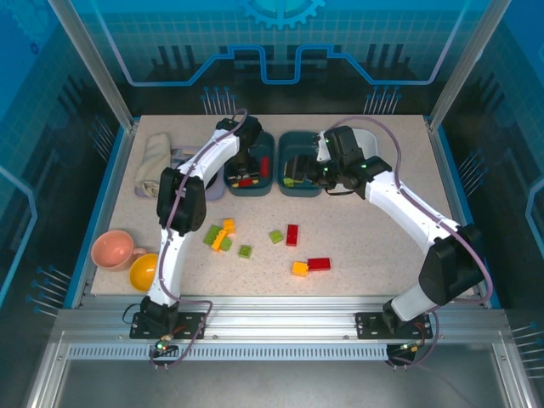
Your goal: Sort the legos into containers by color
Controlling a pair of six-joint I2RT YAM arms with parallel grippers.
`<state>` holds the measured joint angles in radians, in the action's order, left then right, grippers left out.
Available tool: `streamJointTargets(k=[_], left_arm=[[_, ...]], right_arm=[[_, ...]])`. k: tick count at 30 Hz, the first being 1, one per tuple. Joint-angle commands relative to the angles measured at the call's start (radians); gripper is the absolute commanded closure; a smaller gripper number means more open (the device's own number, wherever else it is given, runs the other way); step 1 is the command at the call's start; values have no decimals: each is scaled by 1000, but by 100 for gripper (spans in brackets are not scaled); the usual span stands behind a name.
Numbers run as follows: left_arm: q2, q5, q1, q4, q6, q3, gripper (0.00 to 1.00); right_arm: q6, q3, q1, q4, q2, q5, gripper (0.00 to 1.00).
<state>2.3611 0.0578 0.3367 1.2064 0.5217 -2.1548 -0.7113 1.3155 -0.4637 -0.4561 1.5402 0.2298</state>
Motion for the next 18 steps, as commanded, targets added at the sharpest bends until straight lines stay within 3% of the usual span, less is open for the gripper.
streamJointTargets(k=[1, 7, 18], left_arm=[[44, 20, -7, 47, 6, -42, 59], [73, 9, -9, 47, 4, -79, 44], [-33, 2, -1, 56, 10, -139, 33]], right_arm=[[-13, 3, 13, -25, 24, 31, 24], [4, 12, 13, -47, 30, 32, 23], [84, -4, -30, -107, 2, -22, 25]])
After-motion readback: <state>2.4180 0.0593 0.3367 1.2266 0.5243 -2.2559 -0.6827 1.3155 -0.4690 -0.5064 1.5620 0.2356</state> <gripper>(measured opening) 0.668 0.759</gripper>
